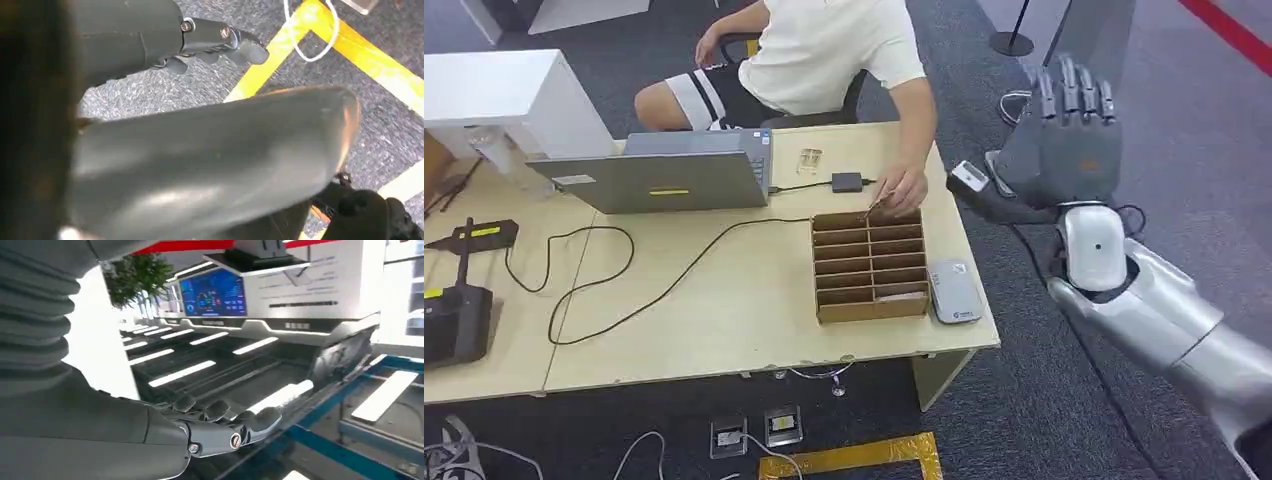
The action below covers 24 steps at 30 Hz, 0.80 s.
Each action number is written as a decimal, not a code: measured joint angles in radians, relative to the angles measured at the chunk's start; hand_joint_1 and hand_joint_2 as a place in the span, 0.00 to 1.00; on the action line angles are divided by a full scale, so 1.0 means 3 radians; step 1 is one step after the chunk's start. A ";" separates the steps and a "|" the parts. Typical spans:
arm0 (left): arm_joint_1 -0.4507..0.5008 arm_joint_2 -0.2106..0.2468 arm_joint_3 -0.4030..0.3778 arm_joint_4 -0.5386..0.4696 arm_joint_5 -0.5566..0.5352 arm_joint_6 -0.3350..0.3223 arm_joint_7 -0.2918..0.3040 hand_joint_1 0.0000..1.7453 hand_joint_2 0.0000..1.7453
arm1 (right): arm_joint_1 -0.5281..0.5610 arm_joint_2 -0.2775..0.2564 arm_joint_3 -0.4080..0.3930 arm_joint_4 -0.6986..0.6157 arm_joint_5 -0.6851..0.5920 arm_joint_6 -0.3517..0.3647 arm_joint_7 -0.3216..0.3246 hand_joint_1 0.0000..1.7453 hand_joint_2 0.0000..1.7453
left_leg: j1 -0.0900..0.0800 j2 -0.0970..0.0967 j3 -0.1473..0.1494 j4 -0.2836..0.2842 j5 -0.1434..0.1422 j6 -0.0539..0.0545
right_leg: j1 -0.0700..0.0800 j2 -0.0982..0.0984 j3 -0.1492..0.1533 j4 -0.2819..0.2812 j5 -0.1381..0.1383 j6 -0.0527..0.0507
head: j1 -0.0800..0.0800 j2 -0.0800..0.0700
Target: Pass the card to the sensor for recognition and then transmit it.
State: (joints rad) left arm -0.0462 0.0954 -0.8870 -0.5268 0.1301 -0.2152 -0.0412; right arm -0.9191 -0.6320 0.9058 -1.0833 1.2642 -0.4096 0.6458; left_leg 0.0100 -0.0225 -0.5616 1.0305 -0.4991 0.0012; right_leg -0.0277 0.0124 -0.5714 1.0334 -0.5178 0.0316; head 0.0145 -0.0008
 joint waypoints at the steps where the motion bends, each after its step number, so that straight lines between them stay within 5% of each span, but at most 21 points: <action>1: 0.0011 -0.0004 0.0058 0.0008 -0.0014 0.0000 0.0000 0.00 0.00 | 0.0167 -0.0104 -0.0165 -0.0070 0.0013 -0.0050 0.0000 0.00 0.00 | 0.0000 -0.0003 -0.0001 0.0000 -0.0001 0.0000 | 0.0000 -0.0002 0.0002 -0.0001 0.0000 0.0000 | 0.0004 0.0000; 5: 0.0024 -0.0055 0.0302 0.0061 -0.0096 -0.0001 -0.0073 0.00 0.00 | 0.0847 -0.0366 -0.0813 -0.0264 0.0060 -0.0242 0.0001 0.00 0.00 | 0.0004 -0.0001 0.0001 -0.0001 -0.0005 0.0000 | 0.0004 -0.0001 0.0005 -0.0005 0.0000 0.0000 | 0.0005 0.0000; 10: 0.0029 -0.0185 0.0687 0.0199 -0.0293 -0.0001 -0.0153 0.00 0.00 | 0.1738 -0.0446 -0.1705 -0.0333 -0.0059 -0.0659 0.0000 0.00 0.00 | 0.0005 -0.0012 -0.0003 -0.0002 -0.0006 0.0000 | 0.0005 -0.0014 0.0007 -0.0007 -0.0002 0.0001 | -0.0003 0.0000; 17: 0.0029 -0.0191 0.0708 0.0205 -0.0302 -0.0001 -0.0155 0.00 0.00 | 0.1785 -0.0446 -0.1776 -0.0333 -0.0085 -0.0694 0.0001 0.00 0.00 | 0.0005 -0.0012 -0.0003 -0.0002 -0.0006 0.0000 | 0.0005 -0.0015 0.0007 -0.0007 -0.0002 0.0001 | -0.0001 0.0000; 19: 0.0029 -0.0220 0.0798 0.0228 -0.0351 -0.0001 -0.0164 0.00 0.00 | 0.2001 -0.0438 -0.1988 -0.0328 -0.0172 -0.0787 0.0000 0.00 0.00 | 0.0006 -0.0013 -0.0004 -0.0003 -0.0006 0.0000 | 0.0006 -0.0017 0.0007 -0.0007 -0.0002 0.0001 | 0.0001 0.0000; 20: 0.0029 -0.0267 0.0940 0.0272 -0.0408 -0.0001 -0.0179 0.00 0.00 | 0.2306 -0.0392 -0.2279 -0.0303 -0.0338 -0.0813 0.0000 0.00 0.00 | 0.0007 -0.0013 -0.0008 -0.0003 -0.0006 0.0000 | 0.0006 -0.0018 0.0005 -0.0007 -0.0003 0.0000 | 0.0001 0.0000; 21: 0.0029 -0.0351 0.1174 0.0347 -0.0491 -0.0001 -0.0181 0.00 0.00 | 0.2743 -0.0153 -0.2819 -0.0212 -0.0650 -0.0815 -0.0056 0.00 0.00 | 0.0007 -0.0013 -0.0010 -0.0004 -0.0006 -0.0001 | 0.0007 -0.0017 0.0001 -0.0007 -0.0006 0.0000 | -0.0001 0.0000; 22: 0.0030 -0.0407 0.1342 0.0416 -0.0549 -0.0001 -0.0181 0.00 0.00 | 0.2867 0.0317 -0.3598 0.0002 -0.0768 -0.0817 -0.0761 0.00 0.00 | 0.0007 -0.0006 -0.0007 -0.0004 -0.0009 -0.0004 | 0.0006 -0.0006 -0.0005 -0.0006 -0.0007 0.0000 | -0.0002 0.0000; 24: 0.0034 -0.0425 0.1416 0.0426 -0.0598 -0.0001 -0.0181 0.00 0.00 | 0.2900 0.0549 -0.3999 0.0113 -0.0744 -0.0817 -0.1078 0.00 0.00 | 0.0010 -0.0006 -0.0007 -0.0004 -0.0009 -0.0004 | 0.0009 -0.0003 -0.0004 -0.0007 -0.0007 0.0000 | 0.0003 0.0000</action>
State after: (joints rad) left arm -0.0359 -0.0321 -0.4623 -0.3990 -0.0492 -0.2155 -0.0954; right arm -0.0489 -0.4672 -0.2940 -1.0494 1.0411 -0.6546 0.3226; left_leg 0.0129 -0.0242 -0.5638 1.0292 -0.5017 -0.0001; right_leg -0.0250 0.0115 -0.5725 1.0314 -0.5199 0.0315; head 0.0153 -0.0008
